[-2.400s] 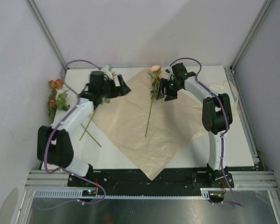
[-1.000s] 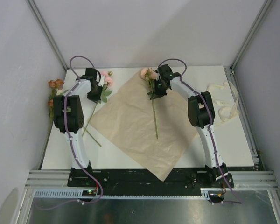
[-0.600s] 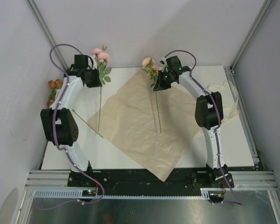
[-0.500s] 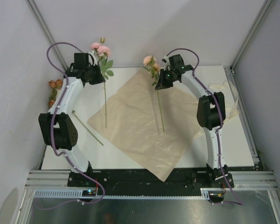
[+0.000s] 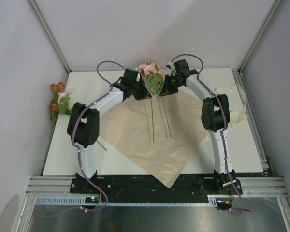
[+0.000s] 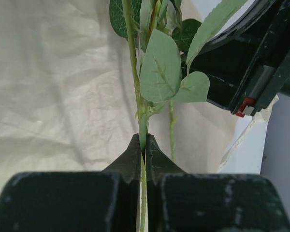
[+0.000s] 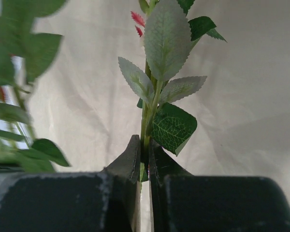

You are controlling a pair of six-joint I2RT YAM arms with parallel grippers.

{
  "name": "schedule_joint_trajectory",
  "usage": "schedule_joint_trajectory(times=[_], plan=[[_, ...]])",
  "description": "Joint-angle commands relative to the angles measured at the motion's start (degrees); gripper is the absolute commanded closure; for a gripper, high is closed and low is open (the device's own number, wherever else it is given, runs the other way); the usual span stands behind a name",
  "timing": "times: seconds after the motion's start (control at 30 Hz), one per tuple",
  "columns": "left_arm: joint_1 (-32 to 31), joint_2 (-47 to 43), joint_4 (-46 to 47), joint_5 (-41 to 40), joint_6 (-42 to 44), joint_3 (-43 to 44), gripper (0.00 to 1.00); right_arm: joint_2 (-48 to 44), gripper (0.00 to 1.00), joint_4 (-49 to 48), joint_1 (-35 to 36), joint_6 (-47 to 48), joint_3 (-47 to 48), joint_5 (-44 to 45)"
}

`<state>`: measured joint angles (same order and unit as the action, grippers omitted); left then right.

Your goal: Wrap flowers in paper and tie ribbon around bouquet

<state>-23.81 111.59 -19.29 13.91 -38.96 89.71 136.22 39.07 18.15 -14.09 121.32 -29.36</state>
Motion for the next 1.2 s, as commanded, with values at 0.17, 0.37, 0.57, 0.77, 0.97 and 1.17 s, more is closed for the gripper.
schedule_joint_trajectory(times=[0.17, 0.37, 0.57, 0.77, 0.97, 1.17], plan=[[-1.32, 7.4, 8.89, -3.77, -8.69, -0.9, 1.0, 4.8, 1.0, -5.65, 1.51, -4.1, 5.15, -3.01], [-0.92, 10.1, 9.04, -4.7, -7.93, -1.69, 0.99, 6.79, 0.92, -7.12, 2.71, -5.16, 5.85, -3.25], [2.99, 5.11, 7.47, -0.59, -2.7, -6.0, 0.47, 2.84, 0.41, -1.21, 0.63, -1.31, 4.12, -3.84], [8.45, -10.11, 4.33, 1.94, 3.05, -21.21, 0.19, -10.29, 0.26, 3.65, -3.76, 4.81, -10.85, -5.94], [11.59, -12.44, 2.52, 4.09, 6.69, -29.13, 0.2, -17.5, 0.24, 3.37, -3.28, 6.67, -28.95, -8.35], [13.81, -6.68, 0.95, 4.9, 7.54, -26.93, 0.27, -16.87, 0.25, -0.23, -1.47, 3.85, -37.06, -10.35]])
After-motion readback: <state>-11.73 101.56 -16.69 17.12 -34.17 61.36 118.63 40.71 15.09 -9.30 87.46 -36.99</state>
